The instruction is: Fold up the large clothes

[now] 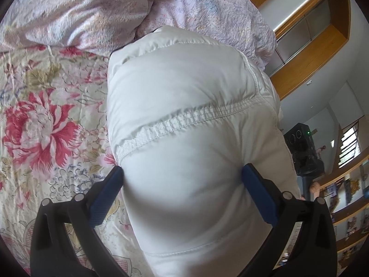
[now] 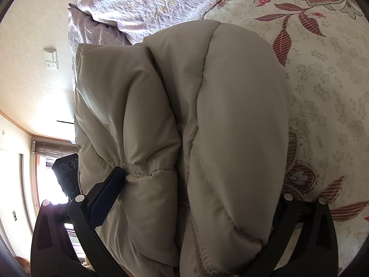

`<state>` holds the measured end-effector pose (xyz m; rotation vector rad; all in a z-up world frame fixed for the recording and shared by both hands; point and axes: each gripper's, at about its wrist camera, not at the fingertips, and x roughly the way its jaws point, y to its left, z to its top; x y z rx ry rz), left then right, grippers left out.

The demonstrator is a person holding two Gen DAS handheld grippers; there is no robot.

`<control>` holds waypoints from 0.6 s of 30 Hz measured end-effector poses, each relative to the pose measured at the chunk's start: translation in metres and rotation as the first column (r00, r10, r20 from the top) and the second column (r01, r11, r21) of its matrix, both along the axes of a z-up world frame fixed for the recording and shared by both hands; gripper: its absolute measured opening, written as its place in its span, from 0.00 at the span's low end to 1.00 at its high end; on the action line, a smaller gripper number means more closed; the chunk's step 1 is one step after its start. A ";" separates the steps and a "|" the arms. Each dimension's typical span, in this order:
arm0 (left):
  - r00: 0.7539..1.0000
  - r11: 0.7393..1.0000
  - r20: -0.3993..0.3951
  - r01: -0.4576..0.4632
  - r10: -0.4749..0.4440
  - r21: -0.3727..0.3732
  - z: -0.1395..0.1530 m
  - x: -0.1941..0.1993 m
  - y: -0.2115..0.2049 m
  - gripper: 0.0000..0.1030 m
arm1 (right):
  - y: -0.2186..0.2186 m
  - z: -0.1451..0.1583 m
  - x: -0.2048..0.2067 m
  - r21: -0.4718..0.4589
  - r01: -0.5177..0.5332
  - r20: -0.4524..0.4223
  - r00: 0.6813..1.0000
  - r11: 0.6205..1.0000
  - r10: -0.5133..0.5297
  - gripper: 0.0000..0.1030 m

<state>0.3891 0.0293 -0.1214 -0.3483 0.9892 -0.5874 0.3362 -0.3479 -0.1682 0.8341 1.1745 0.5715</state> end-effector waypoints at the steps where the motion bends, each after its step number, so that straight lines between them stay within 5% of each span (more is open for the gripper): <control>1: 1.000 1.000 -0.016 0.004 -0.004 -0.017 -0.002 0.002 0.002 0.98 | -0.004 0.001 -0.003 0.001 -0.002 0.001 1.000 1.000 0.002 0.99; 18: 0.998 0.993 -0.055 -0.024 0.017 -0.117 -0.017 0.005 0.007 0.98 | 0.009 -0.005 0.010 0.033 -0.025 0.023 0.999 0.999 0.024 0.99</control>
